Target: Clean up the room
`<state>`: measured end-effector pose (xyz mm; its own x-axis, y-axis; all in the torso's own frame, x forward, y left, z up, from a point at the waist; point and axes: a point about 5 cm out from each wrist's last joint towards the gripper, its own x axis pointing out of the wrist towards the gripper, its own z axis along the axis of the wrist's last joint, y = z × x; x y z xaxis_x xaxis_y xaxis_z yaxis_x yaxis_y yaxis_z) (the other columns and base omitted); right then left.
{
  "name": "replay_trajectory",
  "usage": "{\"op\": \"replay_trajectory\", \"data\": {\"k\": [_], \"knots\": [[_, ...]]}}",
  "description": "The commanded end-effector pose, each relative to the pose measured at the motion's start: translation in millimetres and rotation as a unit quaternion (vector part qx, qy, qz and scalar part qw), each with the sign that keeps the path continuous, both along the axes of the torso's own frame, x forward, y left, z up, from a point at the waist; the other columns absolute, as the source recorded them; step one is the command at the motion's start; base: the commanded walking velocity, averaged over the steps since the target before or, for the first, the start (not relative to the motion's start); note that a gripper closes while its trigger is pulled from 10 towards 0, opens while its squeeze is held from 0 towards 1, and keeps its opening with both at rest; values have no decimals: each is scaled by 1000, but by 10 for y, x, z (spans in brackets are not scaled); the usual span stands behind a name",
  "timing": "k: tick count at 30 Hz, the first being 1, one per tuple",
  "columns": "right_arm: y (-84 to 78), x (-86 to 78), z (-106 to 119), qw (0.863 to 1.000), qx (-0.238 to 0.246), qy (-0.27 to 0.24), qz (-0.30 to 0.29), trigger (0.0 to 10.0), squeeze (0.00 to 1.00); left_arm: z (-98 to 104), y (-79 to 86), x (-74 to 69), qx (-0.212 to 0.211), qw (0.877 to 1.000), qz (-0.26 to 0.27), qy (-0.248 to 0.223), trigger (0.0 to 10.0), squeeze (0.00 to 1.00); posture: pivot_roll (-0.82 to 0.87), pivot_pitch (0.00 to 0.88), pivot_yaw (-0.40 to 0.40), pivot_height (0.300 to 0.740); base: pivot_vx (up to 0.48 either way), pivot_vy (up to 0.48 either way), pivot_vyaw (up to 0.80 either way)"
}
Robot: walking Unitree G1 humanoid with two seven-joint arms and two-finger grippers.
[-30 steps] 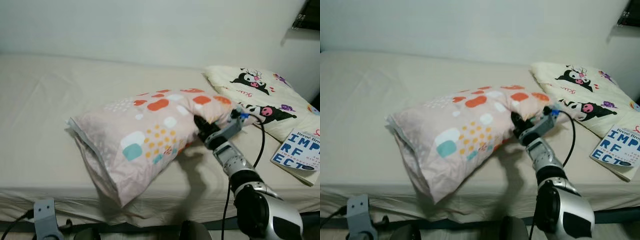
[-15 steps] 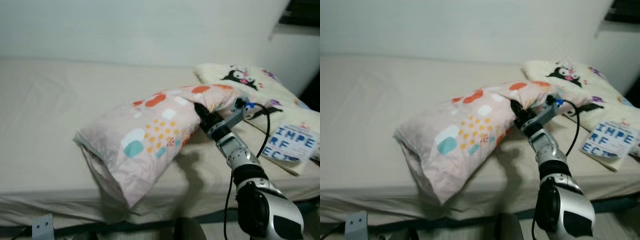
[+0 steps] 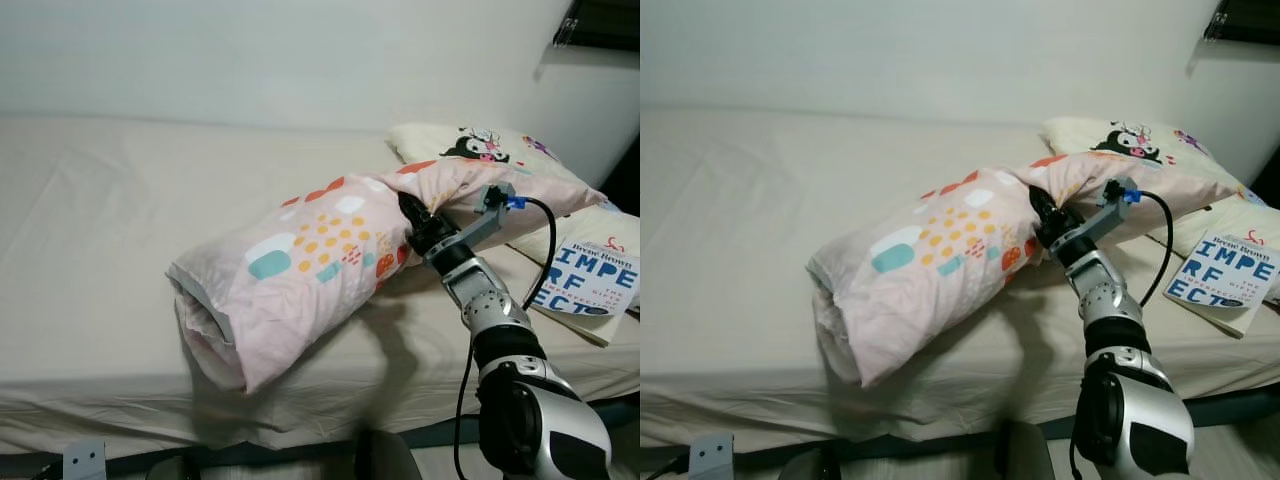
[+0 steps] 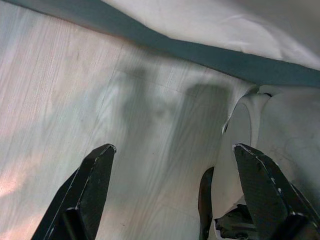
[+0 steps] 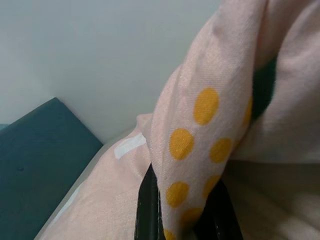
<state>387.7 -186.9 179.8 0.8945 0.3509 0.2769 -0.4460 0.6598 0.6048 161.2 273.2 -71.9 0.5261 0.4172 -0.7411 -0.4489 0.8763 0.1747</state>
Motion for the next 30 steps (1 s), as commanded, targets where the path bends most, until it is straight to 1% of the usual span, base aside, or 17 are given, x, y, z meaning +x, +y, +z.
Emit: {"op": "replay_trajectory", "data": {"k": [1,4,7,15,22,30], "knots": [[2,0,69,1000,5,-19,4,0,0,-28,-66,-1,-4,1000,-13,12,10000,0,55,0,-116,550,-472,0,0],[0,3,64,1000,4,-17,3,0,0,-23,-72,16,-3,1000,-15,13,10000,0,55,0,-117,560,-472,0,0],[14,3,58,1000,2,-16,8,0,0,-6,-70,48,-4,1000,-14,1,10000,0,56,0,-120,575,-334,0,0],[66,-3,30,1000,-2,-13,15,0,0,1,-88,78,0,1000,-22,3,10000,0,58,0,-119,600,0,0,0],[105,-18,3,1000,0,-12,21,0,0,-24,-111,39,-3,1000,-24,8,10000,0,59,0,-116,625,0,0,0],[139,-19,41,999,-4,-23,36,0,0,-34,-110,16,-3,1000,-25,13,10000,0,61,0,-120,660,0,0,0]]}}
